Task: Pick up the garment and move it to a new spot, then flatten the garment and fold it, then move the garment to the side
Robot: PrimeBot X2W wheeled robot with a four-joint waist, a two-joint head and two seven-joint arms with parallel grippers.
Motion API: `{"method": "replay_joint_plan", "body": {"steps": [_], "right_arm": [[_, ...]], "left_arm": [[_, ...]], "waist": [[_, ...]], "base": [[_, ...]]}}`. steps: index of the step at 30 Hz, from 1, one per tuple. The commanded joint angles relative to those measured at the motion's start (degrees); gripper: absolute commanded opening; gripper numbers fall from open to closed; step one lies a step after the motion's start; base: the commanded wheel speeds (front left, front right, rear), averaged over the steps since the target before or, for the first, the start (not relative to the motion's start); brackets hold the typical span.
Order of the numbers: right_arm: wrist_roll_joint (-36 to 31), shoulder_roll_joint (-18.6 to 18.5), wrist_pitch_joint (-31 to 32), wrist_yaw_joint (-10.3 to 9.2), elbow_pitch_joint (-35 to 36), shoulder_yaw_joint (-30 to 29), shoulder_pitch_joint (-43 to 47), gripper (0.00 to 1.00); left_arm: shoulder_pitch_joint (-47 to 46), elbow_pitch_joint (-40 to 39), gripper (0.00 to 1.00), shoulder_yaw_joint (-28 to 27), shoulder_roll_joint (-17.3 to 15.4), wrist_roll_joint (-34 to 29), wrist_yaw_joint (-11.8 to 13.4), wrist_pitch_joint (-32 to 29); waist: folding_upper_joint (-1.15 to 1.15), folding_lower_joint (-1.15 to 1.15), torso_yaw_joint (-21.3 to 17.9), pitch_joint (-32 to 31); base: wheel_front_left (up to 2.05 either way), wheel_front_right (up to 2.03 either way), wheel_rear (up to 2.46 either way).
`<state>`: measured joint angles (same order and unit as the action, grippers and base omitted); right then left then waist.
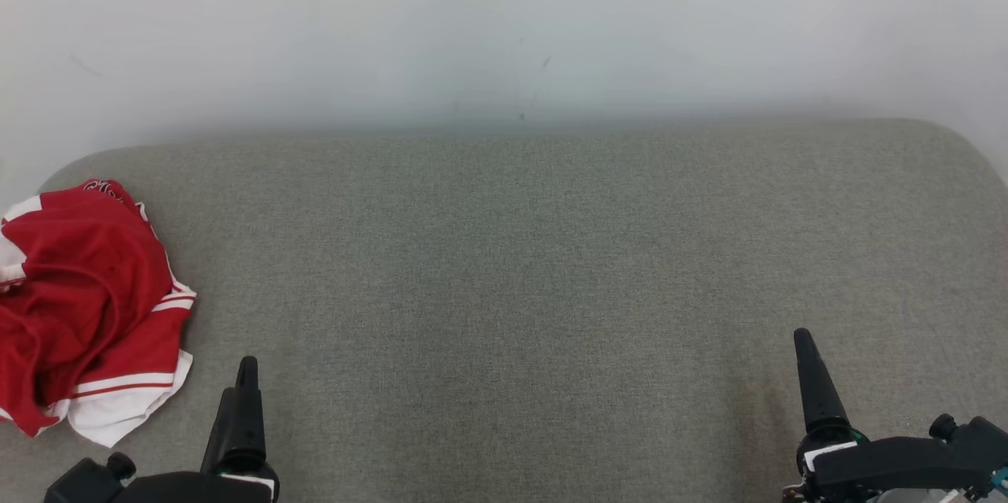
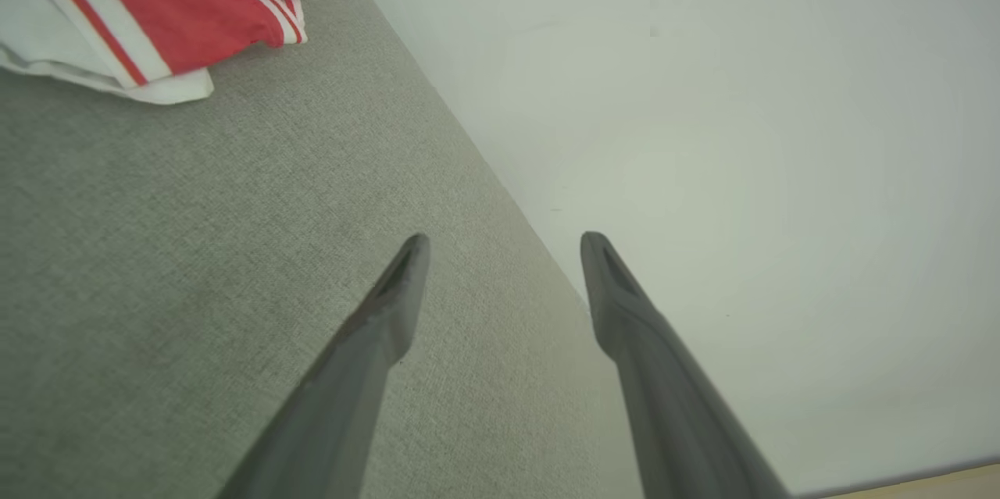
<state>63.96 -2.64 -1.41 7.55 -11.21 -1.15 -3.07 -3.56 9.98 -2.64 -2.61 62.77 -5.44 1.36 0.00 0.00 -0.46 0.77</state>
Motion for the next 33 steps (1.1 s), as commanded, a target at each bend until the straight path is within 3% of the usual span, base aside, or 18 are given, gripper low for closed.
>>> {"method": "replay_joint_plan", "body": {"steps": [1,13,33], "right_arm": [[-2.45,-0.21,-0.59,-0.03,1.16,0.34,-0.28,1.00],[-16.36,-0.23,-3.01,-0.04,2.05,1.57,0.23,1.00],[-32.18,-0.27,-6.34,-0.06,3.02,2.98,0.84,1.00]], "left_arm": [[-0.37,-1.22,1.00,0.20,-0.22,-2.84,0.22,0.58],[0.05,-2.10,1.00,2.48,-1.26,-17.65,1.80,3.01],[0.27,-3.39,1.00,5.32,-2.59,-31.48,4.05,6.40]], "waist": [[0.00,0.00,0.00,0.02],[0.00,0.00,-0.07,0.34],[0.00,0.00,-0.30,0.69]], "base": [[0.00,0.00,0.00],[0.00,0.00,0.00],[0.00,0.00,0.00]]}}
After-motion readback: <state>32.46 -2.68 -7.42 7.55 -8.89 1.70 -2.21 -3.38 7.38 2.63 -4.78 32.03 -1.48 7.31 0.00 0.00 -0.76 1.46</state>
